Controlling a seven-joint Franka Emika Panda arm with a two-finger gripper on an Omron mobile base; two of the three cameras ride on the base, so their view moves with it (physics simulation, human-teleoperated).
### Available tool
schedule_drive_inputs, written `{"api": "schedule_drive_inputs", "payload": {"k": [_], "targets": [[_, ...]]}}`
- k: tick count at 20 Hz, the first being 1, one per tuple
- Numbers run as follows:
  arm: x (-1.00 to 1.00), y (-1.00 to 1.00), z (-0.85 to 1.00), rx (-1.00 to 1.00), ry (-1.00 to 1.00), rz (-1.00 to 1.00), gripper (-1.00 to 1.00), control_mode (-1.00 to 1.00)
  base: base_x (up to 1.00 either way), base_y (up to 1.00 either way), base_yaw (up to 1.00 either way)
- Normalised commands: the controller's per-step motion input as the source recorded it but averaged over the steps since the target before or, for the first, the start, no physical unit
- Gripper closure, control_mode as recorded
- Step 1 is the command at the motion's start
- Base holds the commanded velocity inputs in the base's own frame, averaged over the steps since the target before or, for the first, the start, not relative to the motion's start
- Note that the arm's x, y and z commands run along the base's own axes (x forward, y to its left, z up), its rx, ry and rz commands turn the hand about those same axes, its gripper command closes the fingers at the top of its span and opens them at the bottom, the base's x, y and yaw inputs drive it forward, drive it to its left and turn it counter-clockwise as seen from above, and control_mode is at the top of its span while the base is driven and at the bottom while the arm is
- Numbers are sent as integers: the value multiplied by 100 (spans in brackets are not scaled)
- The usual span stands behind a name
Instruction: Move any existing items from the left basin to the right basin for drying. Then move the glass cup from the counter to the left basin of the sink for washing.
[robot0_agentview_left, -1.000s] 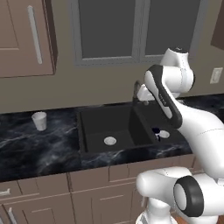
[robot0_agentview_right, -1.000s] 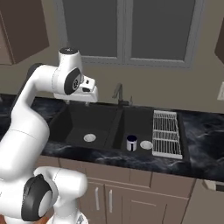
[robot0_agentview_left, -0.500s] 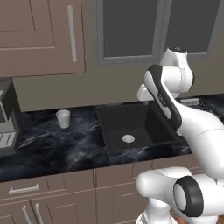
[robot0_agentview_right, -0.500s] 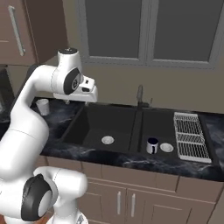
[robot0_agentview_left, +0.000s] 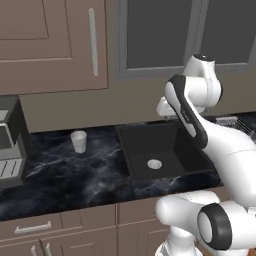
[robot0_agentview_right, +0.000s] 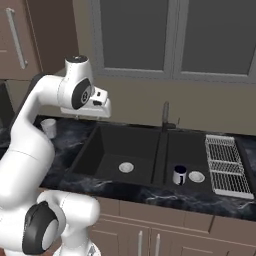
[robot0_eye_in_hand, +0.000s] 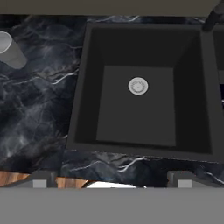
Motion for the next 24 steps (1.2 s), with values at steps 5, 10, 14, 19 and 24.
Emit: {"api": "schedule_drive_inputs", "payload": {"k": [5,10,14,19,24], "targets": [[0,0,0,0,0,0,-100,100,90,0,0],[0,0,0,0,0,0,-100,100,20,0,0],[0,0,0,0,0,0,-100,100,0,0,0],[0,0,0,0,0,0,-100,-100,0,0,0],[0,0,0,0,0,0,-100,-100,0,0,0]]}}
